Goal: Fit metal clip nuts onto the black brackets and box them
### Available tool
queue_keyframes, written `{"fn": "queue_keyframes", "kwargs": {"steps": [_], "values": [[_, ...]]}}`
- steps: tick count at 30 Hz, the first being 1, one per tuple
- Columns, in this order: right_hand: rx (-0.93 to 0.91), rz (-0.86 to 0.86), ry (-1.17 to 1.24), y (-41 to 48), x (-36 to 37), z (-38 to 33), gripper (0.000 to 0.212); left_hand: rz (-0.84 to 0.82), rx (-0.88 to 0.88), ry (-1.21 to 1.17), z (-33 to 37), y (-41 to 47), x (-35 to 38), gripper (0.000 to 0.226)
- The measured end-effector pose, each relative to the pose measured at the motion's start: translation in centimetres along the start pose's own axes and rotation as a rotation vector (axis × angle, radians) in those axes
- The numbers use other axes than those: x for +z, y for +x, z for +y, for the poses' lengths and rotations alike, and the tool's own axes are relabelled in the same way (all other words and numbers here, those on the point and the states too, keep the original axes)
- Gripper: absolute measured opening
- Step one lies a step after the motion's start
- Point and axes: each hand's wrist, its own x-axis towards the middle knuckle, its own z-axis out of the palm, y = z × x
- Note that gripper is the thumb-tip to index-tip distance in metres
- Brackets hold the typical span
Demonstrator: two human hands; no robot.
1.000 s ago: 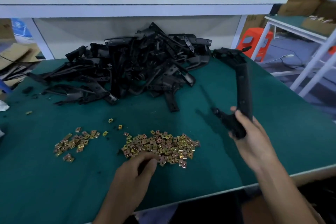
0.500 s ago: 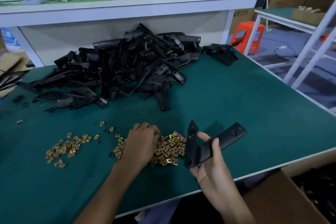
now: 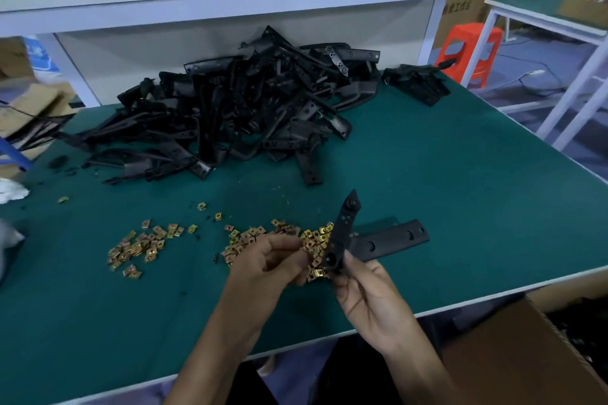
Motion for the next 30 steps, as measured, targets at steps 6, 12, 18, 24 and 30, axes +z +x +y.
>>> {"fn": "queue_keyframes", "kwargs": {"steps": [6, 12, 18, 24, 30], "values": [[0.043, -0.067, -0.061, -0.3, -0.3, -0.2, 0.058, -0.057, -0.063, -0.290, 1.1, -1.4, 1.1, 0.022], [0.049, -0.032, -0.073, -0.4, -0.2, -0.1, 0.033, -0.041, -0.100, -0.288, 1.6, -1.4, 1.2, 0.017], [0.024, -0.058, -0.162, -0.7, 0.3, -0.2, 0.017, -0.017, -0.073, -0.127, 1.4, -1.1, 0.7, 0.020], [0.009, -0.101, -0.252, -0.7, 0.2, -0.1, 0.013, -0.115, -0.140, -0.079, 1.7, -1.0, -0.8, 0.030], [0.014, -0.180, -0.405, -0.8, 0.5, 0.1, 0.007, -0.288, -0.200, 0.071, 2.5, -0.8, -3.1, 0.044]]}}
